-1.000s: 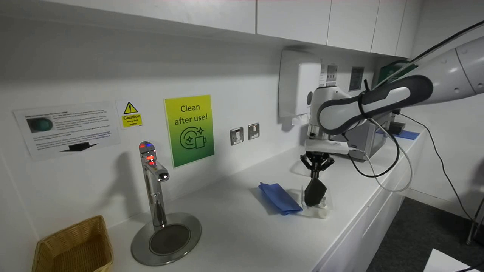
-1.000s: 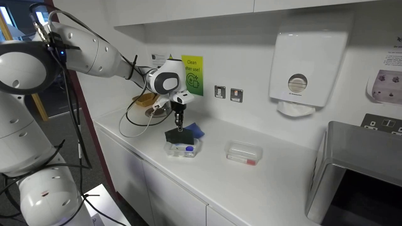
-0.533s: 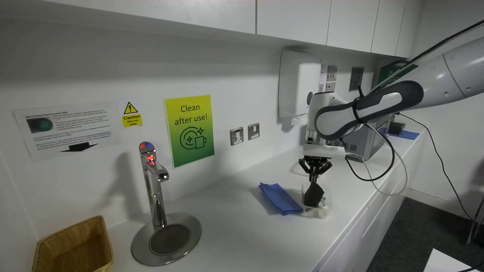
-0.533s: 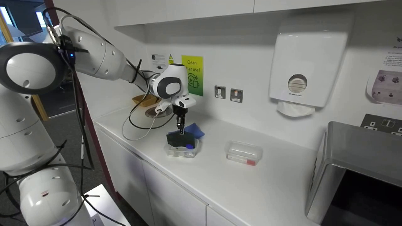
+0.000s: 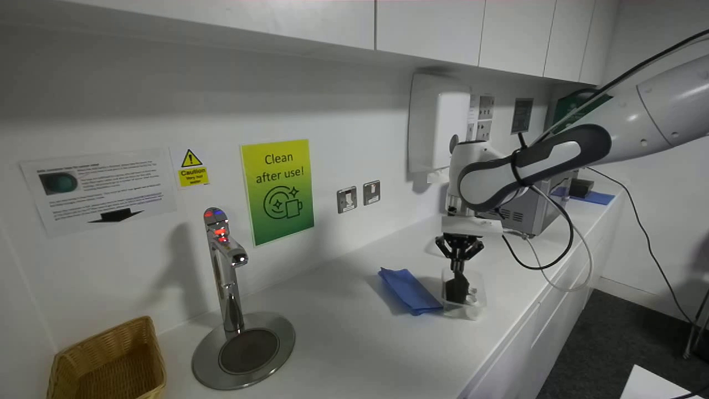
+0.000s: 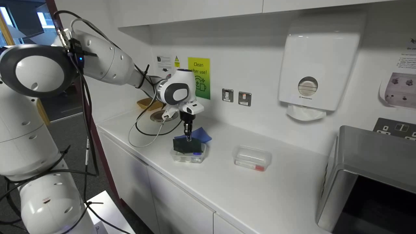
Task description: Put the grey towel in the clear container on the left.
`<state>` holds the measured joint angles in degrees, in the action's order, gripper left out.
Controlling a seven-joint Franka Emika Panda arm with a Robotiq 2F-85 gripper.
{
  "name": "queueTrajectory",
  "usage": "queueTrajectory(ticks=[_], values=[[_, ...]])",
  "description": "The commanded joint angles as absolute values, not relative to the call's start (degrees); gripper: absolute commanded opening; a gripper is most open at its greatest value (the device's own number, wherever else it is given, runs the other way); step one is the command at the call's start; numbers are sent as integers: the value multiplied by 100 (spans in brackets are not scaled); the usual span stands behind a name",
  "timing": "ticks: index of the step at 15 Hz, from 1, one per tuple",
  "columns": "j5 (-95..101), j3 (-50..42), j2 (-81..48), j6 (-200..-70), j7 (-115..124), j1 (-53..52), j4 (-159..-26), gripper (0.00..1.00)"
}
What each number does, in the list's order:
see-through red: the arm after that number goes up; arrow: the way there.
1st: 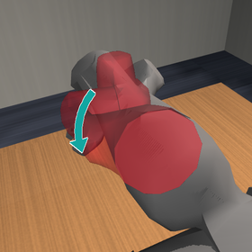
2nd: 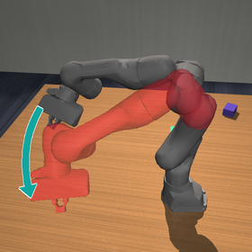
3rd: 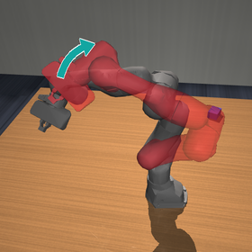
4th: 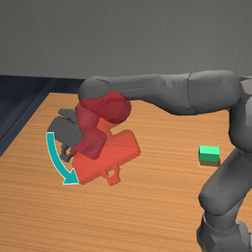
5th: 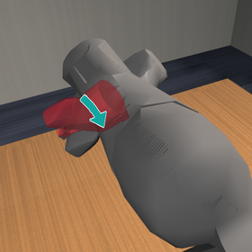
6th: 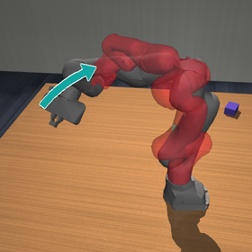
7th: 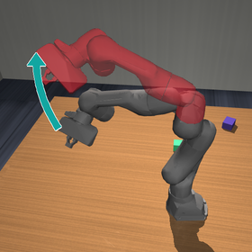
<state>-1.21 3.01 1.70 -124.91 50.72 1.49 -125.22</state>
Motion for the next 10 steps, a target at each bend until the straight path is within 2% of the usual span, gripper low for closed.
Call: queueTrajectory(ticks=[1, 9, 10], values=[[-186, 210, 157, -12672, 4838, 93, -12550, 36], [-81, 254, 380, -12609, 4863, 35, -12648, 95], [-64, 266, 435, -12577, 4861, 14, -12665, 99]])
